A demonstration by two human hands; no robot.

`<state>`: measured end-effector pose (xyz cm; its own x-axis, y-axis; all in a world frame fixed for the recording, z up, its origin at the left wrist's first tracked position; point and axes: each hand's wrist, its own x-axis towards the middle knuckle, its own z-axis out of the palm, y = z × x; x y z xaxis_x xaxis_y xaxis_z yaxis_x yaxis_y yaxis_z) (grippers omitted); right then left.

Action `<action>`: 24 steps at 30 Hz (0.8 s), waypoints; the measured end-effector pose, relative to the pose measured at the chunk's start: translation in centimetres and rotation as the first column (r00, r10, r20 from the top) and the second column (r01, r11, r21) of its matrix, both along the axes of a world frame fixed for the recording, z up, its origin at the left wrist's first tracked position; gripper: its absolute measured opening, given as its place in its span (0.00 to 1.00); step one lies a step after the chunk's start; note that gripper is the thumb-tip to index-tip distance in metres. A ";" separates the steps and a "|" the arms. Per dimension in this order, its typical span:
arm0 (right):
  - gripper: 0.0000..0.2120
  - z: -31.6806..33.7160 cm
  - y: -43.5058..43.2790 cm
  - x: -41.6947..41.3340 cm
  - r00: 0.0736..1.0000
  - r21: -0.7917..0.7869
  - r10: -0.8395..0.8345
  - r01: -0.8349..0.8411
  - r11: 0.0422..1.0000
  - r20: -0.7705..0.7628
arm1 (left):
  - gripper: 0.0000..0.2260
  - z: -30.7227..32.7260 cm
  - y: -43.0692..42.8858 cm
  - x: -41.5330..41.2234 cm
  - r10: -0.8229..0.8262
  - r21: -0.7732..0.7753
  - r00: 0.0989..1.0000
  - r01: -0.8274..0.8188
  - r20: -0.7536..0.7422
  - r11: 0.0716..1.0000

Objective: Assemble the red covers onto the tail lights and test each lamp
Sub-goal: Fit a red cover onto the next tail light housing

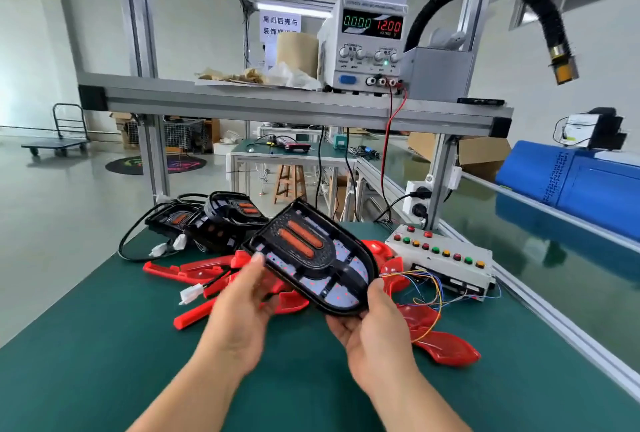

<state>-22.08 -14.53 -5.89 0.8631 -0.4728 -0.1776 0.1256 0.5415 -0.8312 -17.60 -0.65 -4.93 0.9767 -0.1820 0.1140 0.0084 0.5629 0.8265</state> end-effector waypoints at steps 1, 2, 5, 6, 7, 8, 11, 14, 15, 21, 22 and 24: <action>0.18 0.1 -0.3 0.0 0.999 -0.045 0.026 -0.028 0.999 -0.032 | 0.06 0.5 0.7 0.7 0.104 0.057 0.993 -0.101 -0.053 0.993; 0.18 0.2 -0.6 0.1 0.997 -0.094 0.045 -0.052 0.994 -0.069 | 0.09 0.9 1.3 1.5 0.207 0.102 0.975 -0.198 -0.086 0.975; 0.19 0.1 -1.5 0.4 0.985 -0.284 0.039 -0.086 0.955 -0.167 | 0.15 1.7 3.1 4.1 0.326 0.189 0.941 -0.305 -0.087 0.933; 0.20 -0.1 -1.8 0.5 0.980 -0.363 0.044 -0.114 0.925 -0.196 | 0.14 1.7 3.4 4.8 0.288 0.241 0.956 -0.265 -0.061 0.934; 0.20 -0.2 -2.2 0.5 0.974 -0.429 0.054 -0.147 0.891 -0.222 | 0.13 1.5 3.5 5.4 0.217 0.333 0.976 -0.193 -0.034 0.923; 0.20 -0.4 -2.5 0.5 0.967 -0.472 0.068 -0.181 0.863 -0.246 | 0.12 1.1 3.5 5.9 0.134 0.451 0.991 -0.116 -0.009 0.885; 0.19 -0.4 -3.5 0.3 0.940 -0.479 0.119 -0.269 0.835 -0.321 | 0.08 -0.5 2.8 6.0 0.039 0.628 0.996 -0.080 0.079 0.774; 0.18 -0.6 -4.5 -0.1 0.913 -0.437 0.156 -0.323 0.840 -0.376 | 0.03 -2.0 2.6 5.8 0.202 0.623 0.956 -0.291 0.211 0.727; 0.17 -0.8 -4.7 -0.2 0.907 -0.415 0.175 -0.338 0.845 -0.382 | 0.04 -2.4 2.6 5.6 0.183 0.624 0.966 -0.257 0.181 0.738; 0.16 -0.7 -3.9 0.6 0.953 -0.339 0.221 -0.283 0.897 -0.209 | 0.28 -1.1 3.4 3.9 -0.316 0.278 0.932 0.356 -0.178 0.892; 0.16 -0.3 -3.7 0.9 0.961 -0.334 0.213 -0.262 0.905 -0.178 | 0.30 -0.9 3.4 4.0 -0.320 0.267 0.937 0.347 -0.141 0.899; 0.16 0.5 -3.5 1.5 0.973 -0.337 0.185 -0.221 0.915 -0.136 | 0.29 -0.5 3.2 3.9 -0.260 0.280 0.964 0.266 -0.059 0.923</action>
<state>-20.54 -18.05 -5.36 0.9335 -0.3365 -0.1235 -0.0489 0.2217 -0.9739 -13.71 2.55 -5.48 0.8911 -0.4539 0.0004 0.1427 0.2811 0.9490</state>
